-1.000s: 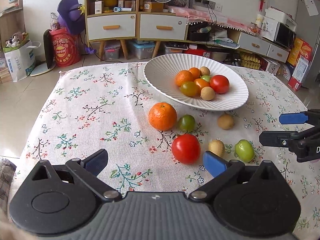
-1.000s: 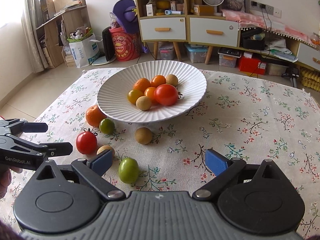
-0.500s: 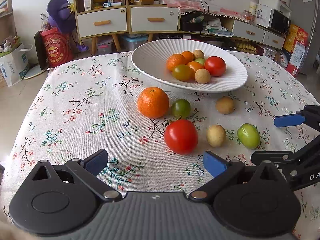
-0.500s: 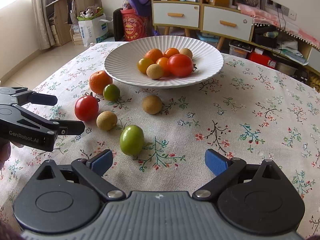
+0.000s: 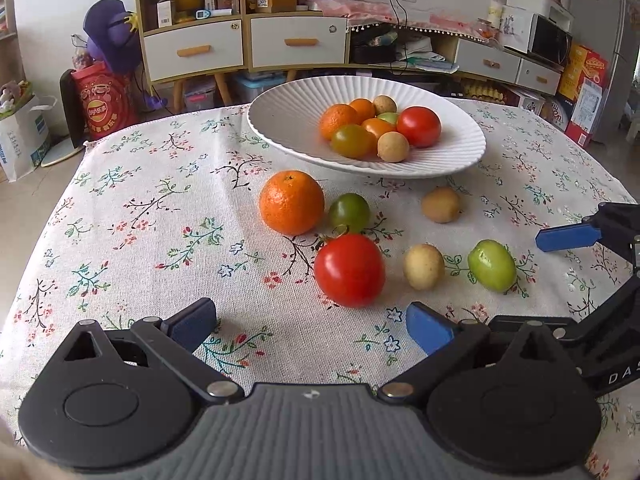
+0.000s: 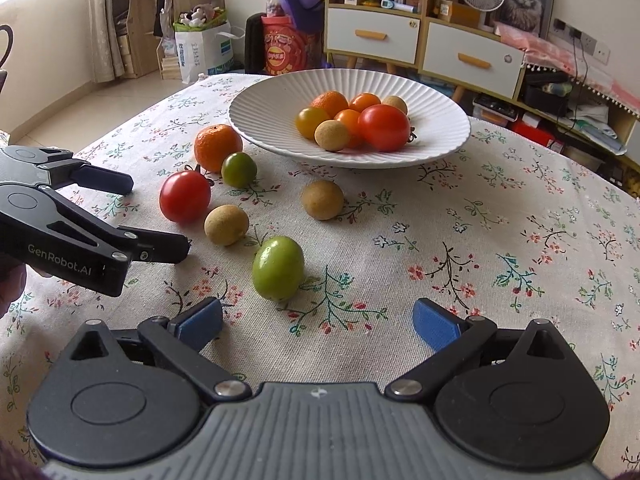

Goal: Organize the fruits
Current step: 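Move both open grippers back over the loose fruits, then grasp a red tomato with the left gripper while the right gripper grasps a green tomato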

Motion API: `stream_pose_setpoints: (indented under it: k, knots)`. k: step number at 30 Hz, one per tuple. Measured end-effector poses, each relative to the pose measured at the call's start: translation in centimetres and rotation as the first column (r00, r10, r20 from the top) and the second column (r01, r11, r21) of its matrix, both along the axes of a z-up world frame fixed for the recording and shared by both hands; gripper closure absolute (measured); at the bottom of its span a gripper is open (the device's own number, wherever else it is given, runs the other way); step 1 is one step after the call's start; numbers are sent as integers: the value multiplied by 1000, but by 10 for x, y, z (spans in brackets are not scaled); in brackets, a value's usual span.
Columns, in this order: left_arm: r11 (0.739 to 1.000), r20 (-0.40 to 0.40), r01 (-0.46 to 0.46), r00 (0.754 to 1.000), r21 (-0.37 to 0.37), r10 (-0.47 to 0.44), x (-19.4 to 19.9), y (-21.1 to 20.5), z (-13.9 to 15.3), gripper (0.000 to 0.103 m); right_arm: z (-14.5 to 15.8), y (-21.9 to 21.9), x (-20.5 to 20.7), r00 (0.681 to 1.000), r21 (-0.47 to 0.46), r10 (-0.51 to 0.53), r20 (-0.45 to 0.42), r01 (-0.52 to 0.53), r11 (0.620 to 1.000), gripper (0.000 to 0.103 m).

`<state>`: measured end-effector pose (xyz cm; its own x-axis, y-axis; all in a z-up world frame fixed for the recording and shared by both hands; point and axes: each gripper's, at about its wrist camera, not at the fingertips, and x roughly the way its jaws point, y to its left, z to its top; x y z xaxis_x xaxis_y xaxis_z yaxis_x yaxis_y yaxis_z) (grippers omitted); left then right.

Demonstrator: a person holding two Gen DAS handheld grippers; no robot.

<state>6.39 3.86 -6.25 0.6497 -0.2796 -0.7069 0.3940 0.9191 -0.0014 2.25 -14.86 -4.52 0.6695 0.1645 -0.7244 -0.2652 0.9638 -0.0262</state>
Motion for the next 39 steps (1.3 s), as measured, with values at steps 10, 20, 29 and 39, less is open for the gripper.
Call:
stream_pose_setpoints:
  k: [10,20,29,39]
  knots:
    - [998,-20,-3,1000,-61,2,7,-3,7,23,6,11,0,999,-15,45,-8,-45,999,24]
    - [997,-30,18,999,-79,-20,10,-12,9,52,10,12,4,1000,-12,30,-5,-30,999,48]
    - [997,-26,21,999,-69,-22,12,-15,11,74,13,15,8,999,4,42,-14,-42,999,78]
    - [997,-27,10,1000,-76,-12,11,-15,12,75,15,13,10,999,44,38,-27,-37,998,79]
